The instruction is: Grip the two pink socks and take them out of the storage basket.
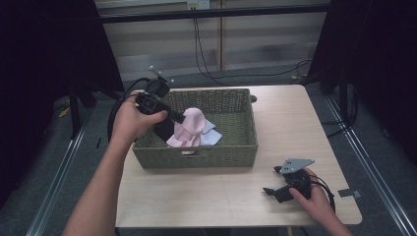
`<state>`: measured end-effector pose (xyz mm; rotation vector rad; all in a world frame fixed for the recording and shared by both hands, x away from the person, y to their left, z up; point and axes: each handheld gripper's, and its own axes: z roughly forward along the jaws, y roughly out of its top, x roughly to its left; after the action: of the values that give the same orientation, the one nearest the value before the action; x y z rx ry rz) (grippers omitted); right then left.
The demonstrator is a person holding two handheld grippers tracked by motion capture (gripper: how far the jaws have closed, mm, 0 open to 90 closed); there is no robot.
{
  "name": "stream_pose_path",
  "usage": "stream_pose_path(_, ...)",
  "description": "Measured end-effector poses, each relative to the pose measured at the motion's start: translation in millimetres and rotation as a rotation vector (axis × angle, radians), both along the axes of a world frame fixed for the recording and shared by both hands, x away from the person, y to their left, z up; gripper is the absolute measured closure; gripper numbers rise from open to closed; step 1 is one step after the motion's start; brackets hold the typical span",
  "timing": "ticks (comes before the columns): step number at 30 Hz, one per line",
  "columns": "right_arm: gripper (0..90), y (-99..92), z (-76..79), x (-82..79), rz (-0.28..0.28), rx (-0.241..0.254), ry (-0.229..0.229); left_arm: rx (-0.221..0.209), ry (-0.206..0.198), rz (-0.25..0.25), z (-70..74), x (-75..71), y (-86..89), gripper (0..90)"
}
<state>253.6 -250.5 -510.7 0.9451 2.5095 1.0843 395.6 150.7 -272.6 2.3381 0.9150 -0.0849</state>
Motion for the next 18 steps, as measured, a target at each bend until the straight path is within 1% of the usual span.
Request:
stream_pose_path(4,10.5,0.0,0.0,0.0,0.001,0.000,0.000,-0.003,0.000,-0.003,-0.9,-3.0,1.3,86.0)
stream_pose_path(7,10.5,0.0,0.0,0.1,0.001,0.000,0.000,0.000,0.000,-0.017,-2.2,-6.9,1.9,86.0)
stream_pose_path(8,10.5,0.0,0.0,0.1,0.001,0.000,0.000,-0.007,0.000,-0.016,-2.5,-8.1,1.6,86.0)
stream_pose_path(11,10.5,-0.1,0.0,0.1,0.002,-0.002,0.000,-0.015,-0.003,-0.032,-2.4,-13.2,1.1,86.0)
stream_pose_path(12,10.5,-0.1,0.0,0.1,0.003,-0.002,-0.001,-0.020,-0.004,-0.044,-2.9,-16.9,0.0,86.0)
stream_pose_path(15,10.5,-0.1,0.0,0.1,0.003,-0.002,0.000,-0.017,-0.005,-0.053,-3.3,-20.8,-1.6,86.0)
stream_pose_path(18,10.5,-0.1,0.0,0.0,0.002,-0.002,0.000,-0.014,-0.005,-0.077,-4.9,-25.8,-3.6,86.0)
